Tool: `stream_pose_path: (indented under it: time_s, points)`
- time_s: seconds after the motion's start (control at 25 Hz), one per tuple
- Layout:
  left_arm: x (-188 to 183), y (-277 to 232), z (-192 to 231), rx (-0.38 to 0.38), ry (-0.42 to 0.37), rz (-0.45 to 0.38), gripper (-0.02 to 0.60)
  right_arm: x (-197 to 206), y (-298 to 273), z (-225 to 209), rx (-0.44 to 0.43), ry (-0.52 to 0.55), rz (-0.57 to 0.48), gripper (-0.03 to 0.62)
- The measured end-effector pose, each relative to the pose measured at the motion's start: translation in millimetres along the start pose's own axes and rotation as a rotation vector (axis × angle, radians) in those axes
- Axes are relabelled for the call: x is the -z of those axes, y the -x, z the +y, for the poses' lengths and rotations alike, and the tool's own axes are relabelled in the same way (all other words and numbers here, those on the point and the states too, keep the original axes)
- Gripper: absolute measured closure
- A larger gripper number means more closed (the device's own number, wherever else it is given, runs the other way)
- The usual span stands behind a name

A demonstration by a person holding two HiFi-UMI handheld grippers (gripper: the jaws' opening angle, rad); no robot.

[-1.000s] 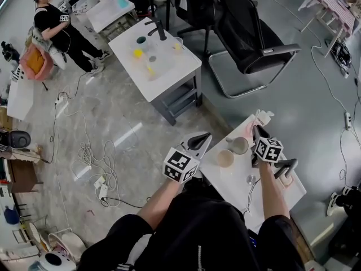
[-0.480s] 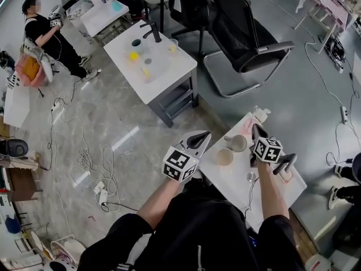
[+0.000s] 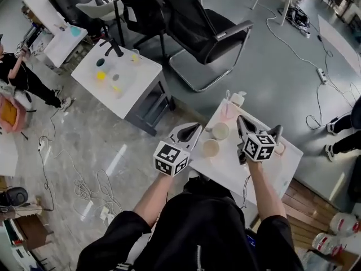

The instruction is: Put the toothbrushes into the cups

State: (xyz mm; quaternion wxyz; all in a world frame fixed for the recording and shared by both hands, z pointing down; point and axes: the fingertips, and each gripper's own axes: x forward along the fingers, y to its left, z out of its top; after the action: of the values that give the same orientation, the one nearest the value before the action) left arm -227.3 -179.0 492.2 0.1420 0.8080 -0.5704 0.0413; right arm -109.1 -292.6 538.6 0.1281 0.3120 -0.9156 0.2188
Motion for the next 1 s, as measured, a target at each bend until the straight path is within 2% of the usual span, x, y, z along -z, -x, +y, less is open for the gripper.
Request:
stream_pose_path:
  time_s: [0.12, 0.44, 0.72, 1.0]
  points:
    - [-1.8, -11.8, -16.8, 0.072, -0.012, 0.003, 0.58, -9.3, 33.6, 7.5, 0.028, 0.0, -0.053, 0.589]
    - [-3.1, -38.7, -66.4, 0.205, -0.034, 0.022, 0.58, -11.9, 110.0, 14.2, 0.106, 0.027, -0.134, 0.59]
    - [3.5, -54.2, -128.5, 0.278, -0.065, 0.034, 0.58, 11.9, 175.5, -10.7, 0.168, -0.004, -0.163, 0.589]
    - [18.2, -59.3, -189.2, 0.343, -0.074, 0.059, 0.58, 41.7, 246.4, -43.2, 0.27, -0.029, -0.172, 0.589]
